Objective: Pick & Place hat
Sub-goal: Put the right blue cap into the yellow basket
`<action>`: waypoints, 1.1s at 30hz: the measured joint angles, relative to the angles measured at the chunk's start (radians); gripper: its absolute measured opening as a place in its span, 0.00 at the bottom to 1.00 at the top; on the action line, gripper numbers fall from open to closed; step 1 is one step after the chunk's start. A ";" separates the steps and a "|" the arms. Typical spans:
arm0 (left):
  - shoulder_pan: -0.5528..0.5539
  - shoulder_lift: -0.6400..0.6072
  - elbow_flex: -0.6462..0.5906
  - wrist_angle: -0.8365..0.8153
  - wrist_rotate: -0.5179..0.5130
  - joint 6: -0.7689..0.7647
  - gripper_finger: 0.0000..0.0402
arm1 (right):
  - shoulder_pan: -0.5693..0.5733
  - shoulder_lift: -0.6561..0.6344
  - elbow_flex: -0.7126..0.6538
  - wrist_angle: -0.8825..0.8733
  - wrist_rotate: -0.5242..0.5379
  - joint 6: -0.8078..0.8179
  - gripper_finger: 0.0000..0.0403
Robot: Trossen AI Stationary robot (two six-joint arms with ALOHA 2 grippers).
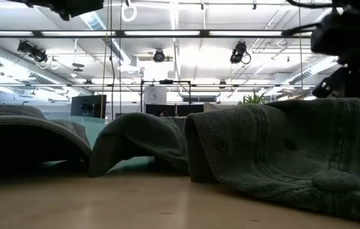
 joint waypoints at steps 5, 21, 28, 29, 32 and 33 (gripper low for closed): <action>-0.001 0.076 0.015 0.013 0.075 -0.013 0.44 | 0.004 0.010 0.005 -0.017 0.101 -0.084 0.37; -0.001 0.127 0.015 0.024 0.101 -0.093 0.44 | 0.003 0.017 0.052 -0.223 0.171 0.103 0.37; -0.001 0.127 0.015 0.022 0.101 -0.094 0.44 | -0.010 0.017 -0.023 -0.156 0.155 0.185 0.36; -0.001 0.127 0.015 0.023 0.101 -0.095 0.44 | -0.017 0.017 -0.028 -0.157 0.150 0.199 0.35; -0.001 0.127 0.015 0.022 0.101 -0.095 0.44 | -0.035 0.017 -0.031 -0.148 0.105 0.204 0.25; -0.001 0.127 0.015 0.022 0.101 -0.095 0.44 | -0.039 0.017 -0.031 -0.135 0.090 0.202 0.20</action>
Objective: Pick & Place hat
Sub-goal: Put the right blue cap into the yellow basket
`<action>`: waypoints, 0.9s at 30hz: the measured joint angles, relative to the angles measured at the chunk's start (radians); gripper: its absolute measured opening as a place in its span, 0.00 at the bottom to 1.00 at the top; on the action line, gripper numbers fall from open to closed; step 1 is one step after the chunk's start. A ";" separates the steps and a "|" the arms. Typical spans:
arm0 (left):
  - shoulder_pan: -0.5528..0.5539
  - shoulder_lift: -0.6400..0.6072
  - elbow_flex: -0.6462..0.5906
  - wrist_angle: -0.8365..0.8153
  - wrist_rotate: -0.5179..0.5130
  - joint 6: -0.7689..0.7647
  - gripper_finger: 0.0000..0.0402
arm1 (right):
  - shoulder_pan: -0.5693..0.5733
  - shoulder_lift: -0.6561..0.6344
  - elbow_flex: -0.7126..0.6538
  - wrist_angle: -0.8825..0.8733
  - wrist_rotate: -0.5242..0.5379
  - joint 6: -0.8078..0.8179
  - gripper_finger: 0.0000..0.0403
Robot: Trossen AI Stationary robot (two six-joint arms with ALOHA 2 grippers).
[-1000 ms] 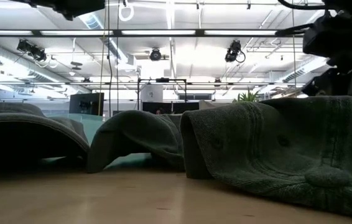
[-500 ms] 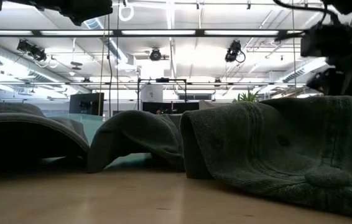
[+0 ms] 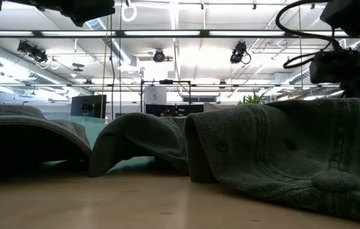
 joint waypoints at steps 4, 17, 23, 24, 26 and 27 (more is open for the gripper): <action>0.000 0.000 0.000 0.000 0.000 0.006 0.44 | -0.007 0.000 0.016 0.065 -0.058 -0.055 0.03; 0.000 0.000 0.000 0.023 0.000 0.008 0.44 | -0.003 0.000 0.566 -0.423 -0.030 -0.105 0.01; 0.000 0.000 0.000 0.023 0.000 0.009 0.44 | -0.020 -0.002 0.690 -0.411 0.501 -0.269 0.01; 0.000 0.000 0.000 0.023 0.000 0.009 0.44 | -0.031 -0.001 0.686 -0.379 0.596 -0.271 0.01; 0.000 0.000 0.000 0.023 0.000 0.009 0.44 | -0.058 0.001 0.666 -0.327 0.729 -0.231 0.01; 0.000 0.000 0.000 0.023 0.000 0.009 0.44 | -0.075 0.007 0.655 -0.310 0.755 -0.205 0.01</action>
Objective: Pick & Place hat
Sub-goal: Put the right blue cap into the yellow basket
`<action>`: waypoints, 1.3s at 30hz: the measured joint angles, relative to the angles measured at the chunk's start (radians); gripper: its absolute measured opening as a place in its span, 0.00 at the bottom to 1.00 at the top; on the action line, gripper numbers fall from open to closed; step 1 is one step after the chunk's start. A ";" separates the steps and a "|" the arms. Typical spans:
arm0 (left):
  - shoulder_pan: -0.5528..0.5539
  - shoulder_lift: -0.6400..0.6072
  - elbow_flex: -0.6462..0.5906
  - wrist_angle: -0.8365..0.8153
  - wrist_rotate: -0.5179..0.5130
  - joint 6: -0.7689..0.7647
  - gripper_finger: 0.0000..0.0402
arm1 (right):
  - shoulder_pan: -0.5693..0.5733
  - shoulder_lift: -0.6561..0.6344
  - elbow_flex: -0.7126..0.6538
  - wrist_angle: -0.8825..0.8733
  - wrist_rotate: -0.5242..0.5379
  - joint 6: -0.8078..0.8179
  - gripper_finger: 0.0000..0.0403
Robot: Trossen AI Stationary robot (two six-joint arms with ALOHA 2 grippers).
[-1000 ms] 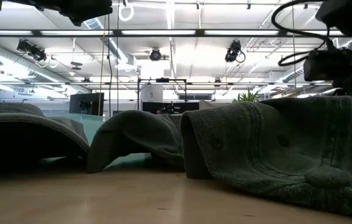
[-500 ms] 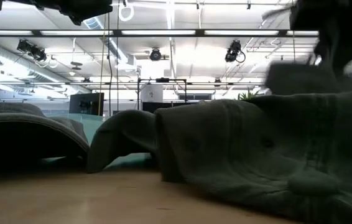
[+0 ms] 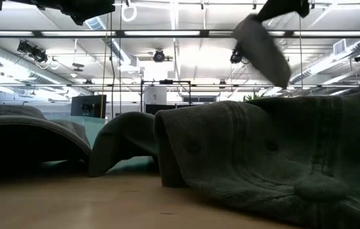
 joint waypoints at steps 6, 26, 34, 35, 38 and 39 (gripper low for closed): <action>0.000 0.000 0.000 0.000 0.000 0.000 0.44 | -0.098 0.088 -0.121 0.181 -0.011 0.126 0.01; 0.000 0.000 0.000 0.000 0.000 -0.001 0.44 | -0.252 0.315 -0.102 0.339 -0.487 0.053 0.00; 0.000 0.000 0.000 -0.001 0.000 -0.002 0.44 | -0.282 0.359 -0.101 0.179 -0.448 0.263 0.00; 0.000 0.000 0.000 -0.001 0.000 -0.002 0.44 | -0.284 0.363 -0.101 0.178 -0.451 0.275 0.00; 0.000 0.000 0.000 -0.001 0.000 -0.001 0.44 | -0.293 0.365 -0.101 0.176 -0.452 0.246 0.00; 0.001 0.000 0.000 -0.001 0.000 -0.001 0.44 | -0.297 0.362 -0.095 0.165 -0.453 0.226 0.00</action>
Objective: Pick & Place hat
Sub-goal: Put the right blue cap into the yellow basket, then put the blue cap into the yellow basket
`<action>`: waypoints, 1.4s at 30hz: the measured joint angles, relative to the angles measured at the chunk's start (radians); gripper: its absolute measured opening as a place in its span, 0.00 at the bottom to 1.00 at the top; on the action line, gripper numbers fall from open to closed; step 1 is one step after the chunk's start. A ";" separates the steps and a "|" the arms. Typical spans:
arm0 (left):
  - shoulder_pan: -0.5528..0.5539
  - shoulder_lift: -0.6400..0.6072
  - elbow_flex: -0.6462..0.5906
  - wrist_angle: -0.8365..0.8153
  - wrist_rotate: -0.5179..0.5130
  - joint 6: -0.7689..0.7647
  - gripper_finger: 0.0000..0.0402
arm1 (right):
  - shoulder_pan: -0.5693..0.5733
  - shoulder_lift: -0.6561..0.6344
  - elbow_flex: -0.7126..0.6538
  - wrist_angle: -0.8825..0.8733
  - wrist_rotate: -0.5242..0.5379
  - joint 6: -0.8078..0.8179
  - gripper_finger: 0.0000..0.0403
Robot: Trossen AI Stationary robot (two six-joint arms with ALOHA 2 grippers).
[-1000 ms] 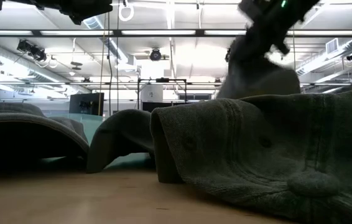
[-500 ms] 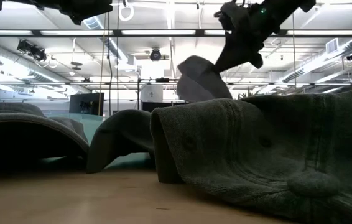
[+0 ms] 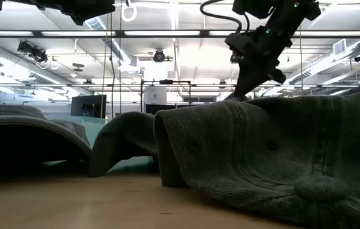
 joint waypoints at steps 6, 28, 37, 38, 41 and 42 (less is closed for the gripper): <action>0.000 0.000 0.000 0.000 0.000 -0.001 0.44 | -0.028 -0.010 0.064 -0.111 -0.065 -0.068 0.00; -0.002 0.000 0.000 0.001 0.143 -0.201 0.44 | -0.037 0.031 0.183 -0.101 -0.171 -0.408 0.31; -0.002 0.073 0.243 -0.495 0.202 -0.389 0.44 | -0.039 0.030 0.212 -0.032 -0.139 -0.767 0.33; -0.001 0.103 0.279 -0.587 0.195 -0.442 0.44 | -0.039 0.030 0.212 -0.018 -0.139 -0.784 0.32; -0.019 0.205 0.332 -0.775 0.231 -0.622 0.44 | -0.047 0.030 0.206 0.006 -0.178 -0.752 0.31; -0.033 0.235 0.333 -0.798 0.270 -0.672 0.44 | -0.049 0.032 0.199 0.025 -0.177 -0.727 0.30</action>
